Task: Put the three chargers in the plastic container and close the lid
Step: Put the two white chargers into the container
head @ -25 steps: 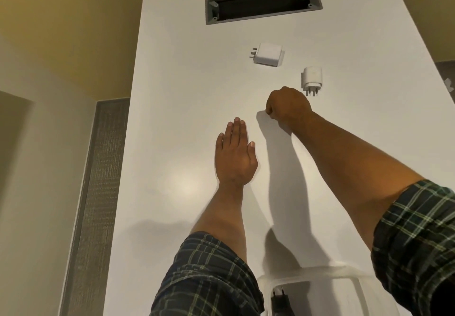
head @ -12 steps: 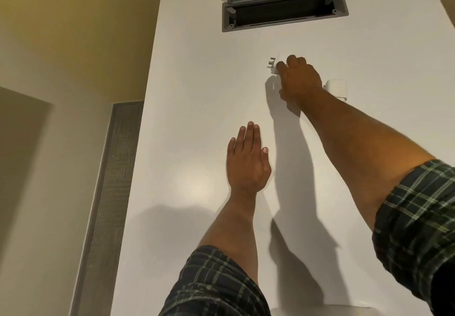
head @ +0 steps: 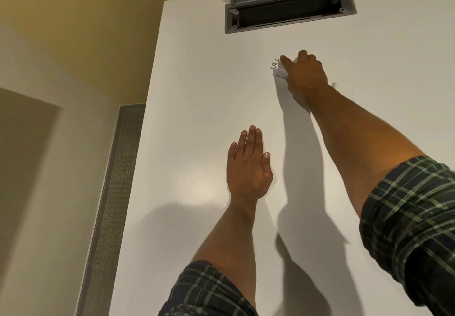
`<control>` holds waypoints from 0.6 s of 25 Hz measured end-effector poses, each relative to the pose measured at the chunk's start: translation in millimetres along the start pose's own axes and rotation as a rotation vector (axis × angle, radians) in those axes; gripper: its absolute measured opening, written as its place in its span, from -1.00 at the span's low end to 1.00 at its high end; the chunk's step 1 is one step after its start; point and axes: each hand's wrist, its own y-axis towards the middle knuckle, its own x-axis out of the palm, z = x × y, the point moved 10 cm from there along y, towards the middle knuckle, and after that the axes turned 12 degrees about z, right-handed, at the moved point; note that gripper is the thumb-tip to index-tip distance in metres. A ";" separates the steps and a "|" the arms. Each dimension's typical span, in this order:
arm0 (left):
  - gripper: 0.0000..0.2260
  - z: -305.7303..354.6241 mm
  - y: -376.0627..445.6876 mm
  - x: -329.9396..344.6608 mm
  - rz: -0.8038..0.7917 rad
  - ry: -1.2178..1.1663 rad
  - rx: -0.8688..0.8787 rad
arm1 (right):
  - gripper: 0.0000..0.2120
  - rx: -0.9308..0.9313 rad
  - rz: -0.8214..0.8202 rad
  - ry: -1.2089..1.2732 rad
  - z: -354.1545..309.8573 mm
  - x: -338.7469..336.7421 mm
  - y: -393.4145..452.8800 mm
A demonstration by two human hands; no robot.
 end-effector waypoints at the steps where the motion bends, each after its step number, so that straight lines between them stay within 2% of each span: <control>1: -0.48 -0.4 -0.3 -0.1 -0.003 0.002 -0.001 | -0.39 0.016 0.017 -0.019 0.1 -1.9 -3.9; 5: -0.48 0.6 0.5 -1.0 -0.019 0.016 -0.004 | -0.35 0.108 0.025 -0.049 2.6 -2.2 -26.1; 15: -0.47 -2.8 -0.2 5.6 -0.031 0.047 0.013 | -0.28 0.063 -0.010 0.080 -9.1 -41.7 -119.8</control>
